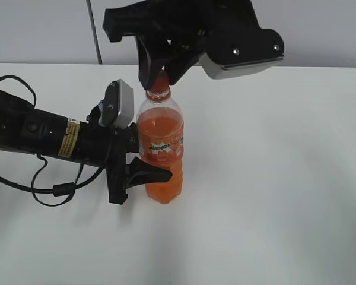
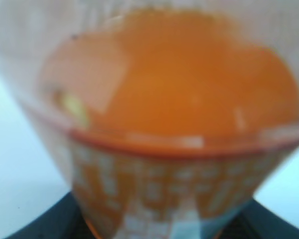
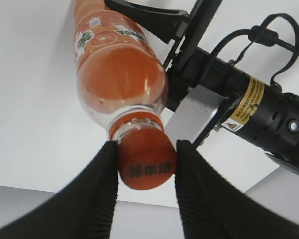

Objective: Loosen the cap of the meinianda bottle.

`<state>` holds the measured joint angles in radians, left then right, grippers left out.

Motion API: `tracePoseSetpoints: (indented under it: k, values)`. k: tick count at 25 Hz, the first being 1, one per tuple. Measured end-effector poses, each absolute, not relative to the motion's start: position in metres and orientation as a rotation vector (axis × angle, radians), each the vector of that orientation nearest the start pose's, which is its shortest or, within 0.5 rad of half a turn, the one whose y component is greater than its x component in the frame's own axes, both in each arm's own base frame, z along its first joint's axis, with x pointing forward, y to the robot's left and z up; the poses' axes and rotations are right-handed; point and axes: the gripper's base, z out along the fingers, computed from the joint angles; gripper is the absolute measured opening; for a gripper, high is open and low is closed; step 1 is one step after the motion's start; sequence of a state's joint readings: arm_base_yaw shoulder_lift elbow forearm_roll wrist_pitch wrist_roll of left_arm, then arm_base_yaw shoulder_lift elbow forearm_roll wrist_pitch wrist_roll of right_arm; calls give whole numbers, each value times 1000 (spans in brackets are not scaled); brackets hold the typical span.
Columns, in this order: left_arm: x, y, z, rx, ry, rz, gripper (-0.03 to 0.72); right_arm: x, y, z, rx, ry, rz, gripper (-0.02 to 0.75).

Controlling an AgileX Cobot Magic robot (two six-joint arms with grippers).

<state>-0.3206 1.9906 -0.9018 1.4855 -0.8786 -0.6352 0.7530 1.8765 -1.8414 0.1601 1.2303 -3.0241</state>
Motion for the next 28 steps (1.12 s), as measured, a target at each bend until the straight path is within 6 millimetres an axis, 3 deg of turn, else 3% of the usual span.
tracePoseSetpoints:
  k: [12,14,20,24,28]
  values:
    - [301,-173,120,1462,1655,-807,364,281,274,358,-2639,-882,-525,269]
    - [301,-173,120,1462,1655,-807,364,281,269,364,-2665,-813,-548,269]
    - [301,-173,120,1463,1655,-807,364,293,243,377,-2805,-316,-660,269]
    - [301,-173,120,1463,1655,-807,364,304,214,390,-2780,295,-738,269]
    - [301,-173,120,1463,1655,-807,364,316,187,397,-2533,988,-701,269]
